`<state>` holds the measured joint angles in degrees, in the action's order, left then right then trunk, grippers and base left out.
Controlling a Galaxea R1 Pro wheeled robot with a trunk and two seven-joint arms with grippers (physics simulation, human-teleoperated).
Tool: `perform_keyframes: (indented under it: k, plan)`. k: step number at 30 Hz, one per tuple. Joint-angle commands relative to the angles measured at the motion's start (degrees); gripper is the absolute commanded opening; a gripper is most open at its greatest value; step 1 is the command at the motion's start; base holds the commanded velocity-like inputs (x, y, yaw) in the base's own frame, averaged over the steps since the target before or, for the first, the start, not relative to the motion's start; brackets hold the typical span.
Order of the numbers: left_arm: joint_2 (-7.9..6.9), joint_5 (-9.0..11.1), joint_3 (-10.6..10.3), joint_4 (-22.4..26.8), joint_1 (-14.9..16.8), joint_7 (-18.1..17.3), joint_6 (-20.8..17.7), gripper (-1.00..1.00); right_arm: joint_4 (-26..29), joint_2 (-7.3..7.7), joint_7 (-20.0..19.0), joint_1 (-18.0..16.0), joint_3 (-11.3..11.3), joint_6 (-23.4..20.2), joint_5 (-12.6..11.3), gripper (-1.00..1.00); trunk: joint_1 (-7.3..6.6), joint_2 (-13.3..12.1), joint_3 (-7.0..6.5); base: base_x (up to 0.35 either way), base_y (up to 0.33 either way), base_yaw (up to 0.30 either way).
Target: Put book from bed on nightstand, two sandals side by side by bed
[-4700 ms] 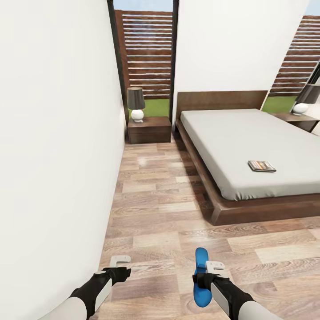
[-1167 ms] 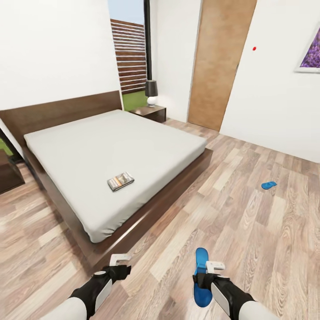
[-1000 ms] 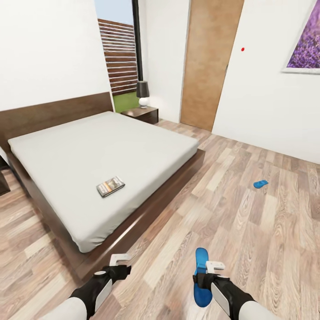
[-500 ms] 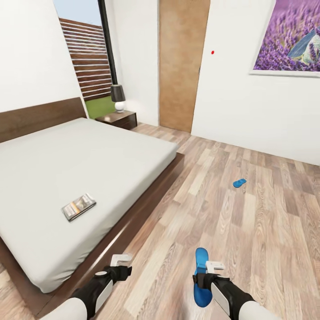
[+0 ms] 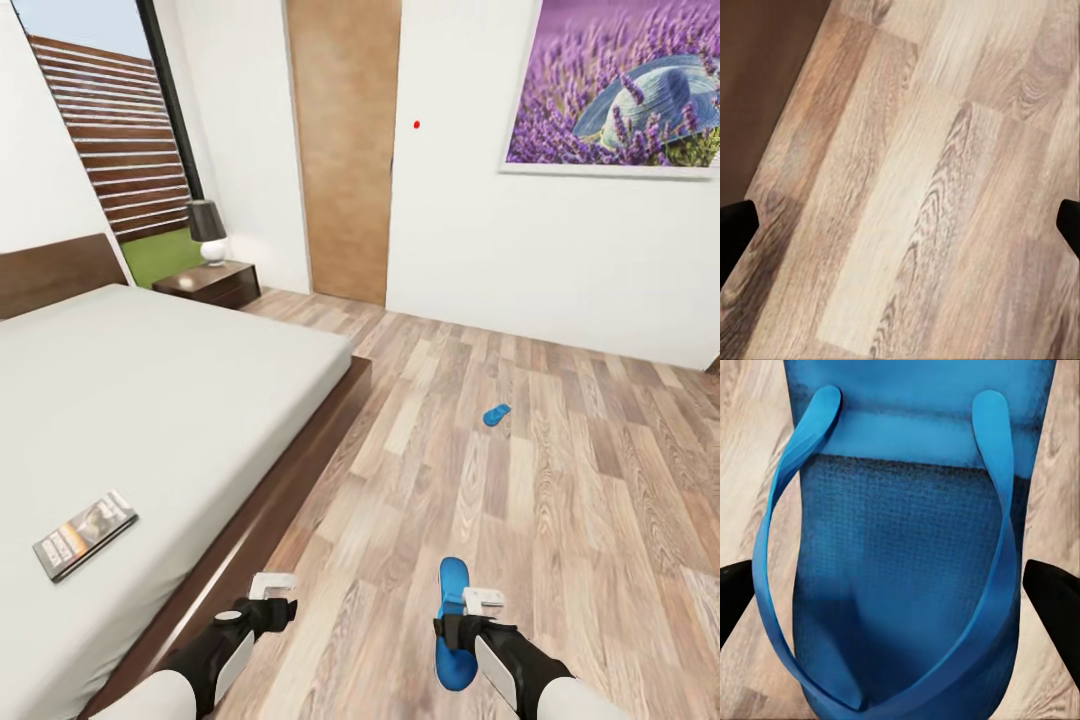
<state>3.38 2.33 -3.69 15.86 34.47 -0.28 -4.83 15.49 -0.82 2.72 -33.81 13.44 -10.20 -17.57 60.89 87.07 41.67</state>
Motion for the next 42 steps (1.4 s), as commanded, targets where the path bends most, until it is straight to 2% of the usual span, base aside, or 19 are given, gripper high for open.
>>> perform_keyframes:
  k: [1,18,32,42]
  plan:
    - [-0.04,0.25,-0.35,0.14,-0.01,0.02,-0.34,1.0,0.09,0.03,0.28,-0.03,0.47,-0.26,-0.53,-1.0,0.03,0.02,-0.01,0.317,-0.095,-0.264]
    - [-0.04,0.22,-0.35,0.14,-0.02,0.02,-0.29,1.0,0.06,0.03,0.35,-0.03,0.45,-0.18,-0.61,-1.0,0.03,0.02,-0.86,0.334,-0.032,-0.259]
    - [-0.08,0.22,-0.41,0.14,-0.02,0.02,-0.27,1.0,0.06,0.03,0.35,-0.03,0.45,-0.17,-0.62,-1.0,0.03,0.02,-1.05,0.35,0.0,-0.048]
    - [-0.13,0.22,-0.4,0.16,-0.01,0.02,-0.27,1.0,0.06,-0.05,0.31,-0.03,0.45,-0.22,-0.69,-1.0,0.03,0.02,-1.66,0.35,0.034,-0.175]
